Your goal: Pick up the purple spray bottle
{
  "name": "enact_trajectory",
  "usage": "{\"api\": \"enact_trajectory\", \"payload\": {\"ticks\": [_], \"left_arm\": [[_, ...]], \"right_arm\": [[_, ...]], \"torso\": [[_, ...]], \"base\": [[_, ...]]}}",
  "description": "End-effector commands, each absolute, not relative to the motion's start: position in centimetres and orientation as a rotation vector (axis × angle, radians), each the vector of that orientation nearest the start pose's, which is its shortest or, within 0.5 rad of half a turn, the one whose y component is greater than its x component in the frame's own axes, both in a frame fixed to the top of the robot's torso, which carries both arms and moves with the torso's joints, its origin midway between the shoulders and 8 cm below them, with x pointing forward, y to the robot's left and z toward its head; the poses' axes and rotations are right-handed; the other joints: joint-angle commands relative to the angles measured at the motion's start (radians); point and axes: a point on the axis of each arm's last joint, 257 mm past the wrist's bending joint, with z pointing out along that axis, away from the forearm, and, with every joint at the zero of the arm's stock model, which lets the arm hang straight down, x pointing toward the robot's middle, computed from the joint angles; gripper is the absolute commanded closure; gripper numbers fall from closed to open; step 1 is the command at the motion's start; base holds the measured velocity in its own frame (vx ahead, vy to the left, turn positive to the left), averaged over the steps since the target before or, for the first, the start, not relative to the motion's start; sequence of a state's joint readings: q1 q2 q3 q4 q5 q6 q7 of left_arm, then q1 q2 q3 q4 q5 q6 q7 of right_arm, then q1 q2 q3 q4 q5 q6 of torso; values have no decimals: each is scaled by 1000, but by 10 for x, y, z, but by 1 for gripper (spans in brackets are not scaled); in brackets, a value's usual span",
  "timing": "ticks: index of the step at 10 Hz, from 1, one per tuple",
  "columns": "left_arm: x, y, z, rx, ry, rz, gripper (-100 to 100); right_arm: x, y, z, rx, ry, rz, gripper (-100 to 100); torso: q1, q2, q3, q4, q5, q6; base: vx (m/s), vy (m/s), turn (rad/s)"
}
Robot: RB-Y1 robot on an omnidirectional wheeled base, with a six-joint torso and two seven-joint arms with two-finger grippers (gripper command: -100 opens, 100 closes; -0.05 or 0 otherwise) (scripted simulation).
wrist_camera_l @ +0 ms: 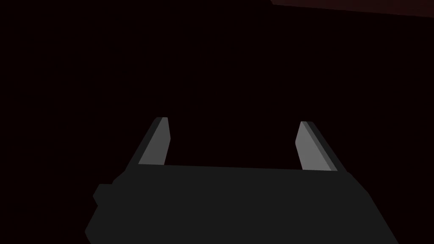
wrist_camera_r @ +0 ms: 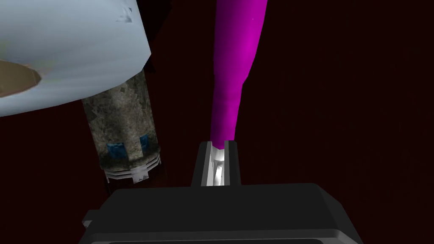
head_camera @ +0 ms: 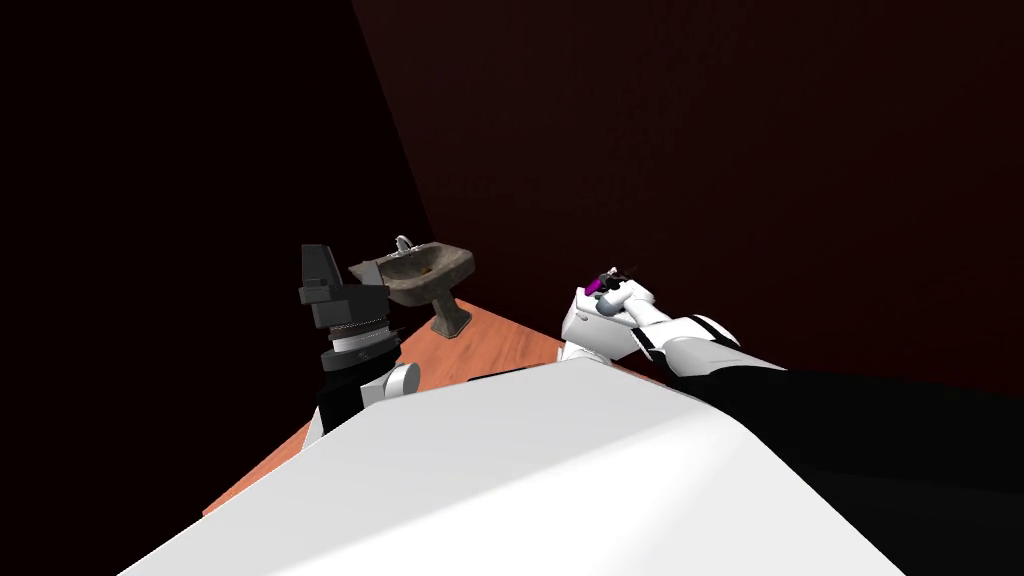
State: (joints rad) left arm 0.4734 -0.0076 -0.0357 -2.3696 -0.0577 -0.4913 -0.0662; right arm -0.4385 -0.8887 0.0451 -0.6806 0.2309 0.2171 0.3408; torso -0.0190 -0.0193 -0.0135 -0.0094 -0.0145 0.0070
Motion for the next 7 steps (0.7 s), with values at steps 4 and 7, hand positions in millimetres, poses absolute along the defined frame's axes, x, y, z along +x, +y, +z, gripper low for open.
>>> {"api": "enact_trajectory", "payload": {"ticks": [4,7], "left_arm": [[329,255,70,-524,577,-1269,0],[329,255,70,-524,577,-1269,0]], "right_arm": [[495,-734,-195,697,1697,-400,100],[480,-735,-212,686,1729,-416,100]], "torso": [[-5,5,1,-1,-4,-4],[-3,0,-1,-2,-3,-5]], "base": [[106,28,-90],[109,30,-45]]}}
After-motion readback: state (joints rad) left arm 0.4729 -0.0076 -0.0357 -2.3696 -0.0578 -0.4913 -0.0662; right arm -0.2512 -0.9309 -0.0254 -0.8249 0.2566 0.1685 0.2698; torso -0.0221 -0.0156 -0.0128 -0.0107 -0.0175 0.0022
